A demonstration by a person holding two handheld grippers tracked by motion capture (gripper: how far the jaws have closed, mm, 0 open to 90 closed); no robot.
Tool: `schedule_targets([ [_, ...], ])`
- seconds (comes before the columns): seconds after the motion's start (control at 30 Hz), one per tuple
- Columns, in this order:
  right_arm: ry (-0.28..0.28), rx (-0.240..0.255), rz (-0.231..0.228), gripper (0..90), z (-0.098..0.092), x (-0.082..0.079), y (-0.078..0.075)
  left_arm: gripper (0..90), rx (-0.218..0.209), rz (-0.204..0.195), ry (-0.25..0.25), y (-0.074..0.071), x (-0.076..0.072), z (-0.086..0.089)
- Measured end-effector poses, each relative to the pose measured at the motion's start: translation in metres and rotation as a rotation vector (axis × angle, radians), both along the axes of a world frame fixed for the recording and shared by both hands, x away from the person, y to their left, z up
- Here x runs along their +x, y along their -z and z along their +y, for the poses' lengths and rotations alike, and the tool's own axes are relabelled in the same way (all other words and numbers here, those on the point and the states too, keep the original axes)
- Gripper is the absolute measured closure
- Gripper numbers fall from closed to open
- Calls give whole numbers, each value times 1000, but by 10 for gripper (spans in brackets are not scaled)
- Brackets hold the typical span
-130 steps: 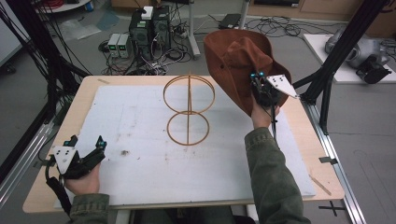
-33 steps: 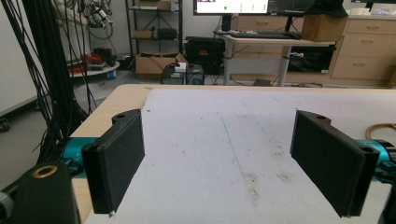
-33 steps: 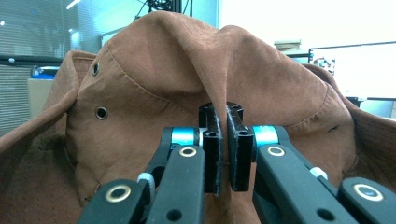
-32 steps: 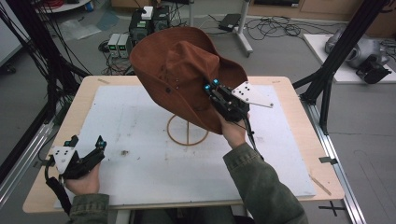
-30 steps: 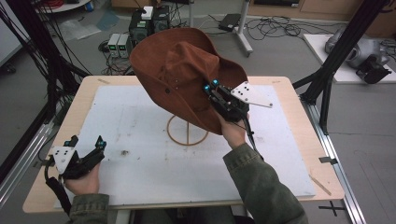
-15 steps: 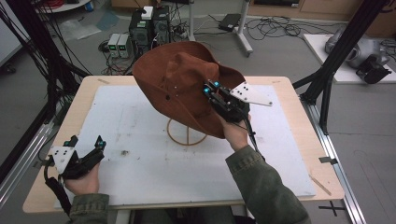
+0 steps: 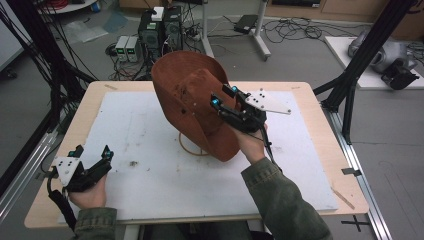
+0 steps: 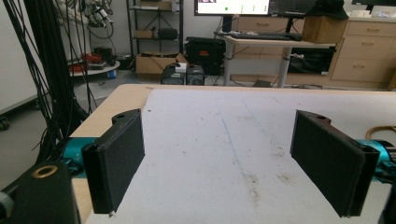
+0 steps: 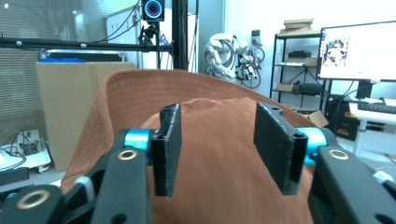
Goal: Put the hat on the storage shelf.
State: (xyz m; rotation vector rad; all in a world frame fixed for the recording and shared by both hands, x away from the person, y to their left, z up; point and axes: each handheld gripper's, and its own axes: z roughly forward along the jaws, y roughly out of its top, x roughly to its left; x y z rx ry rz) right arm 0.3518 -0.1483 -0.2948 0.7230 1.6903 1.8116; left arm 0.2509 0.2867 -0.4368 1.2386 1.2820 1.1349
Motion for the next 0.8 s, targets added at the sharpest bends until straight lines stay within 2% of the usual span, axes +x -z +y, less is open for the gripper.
schedule_targets([
  [0.23, 24, 26, 25, 343, -5, 1, -1, 178, 1, 2, 1, 0, 0, 0],
  [0.33, 37, 48, 23, 283, -10, 0, -2, 178, 1, 0, 0, 0, 0, 0],
  [0.53, 85, 45, 12, 132, -20, -2, -3, 178, 0, -2, 1, 0, 0, -1],
  [0.67, 131, 37, -9, 118, -31, -5, -1, 178, 0, -2, 0, 0, 0, -1],
  [0.8, 156, 21, -7, 118, -43, -7, 3, 178, 1, -2, -1, 0, 0, -1],
])
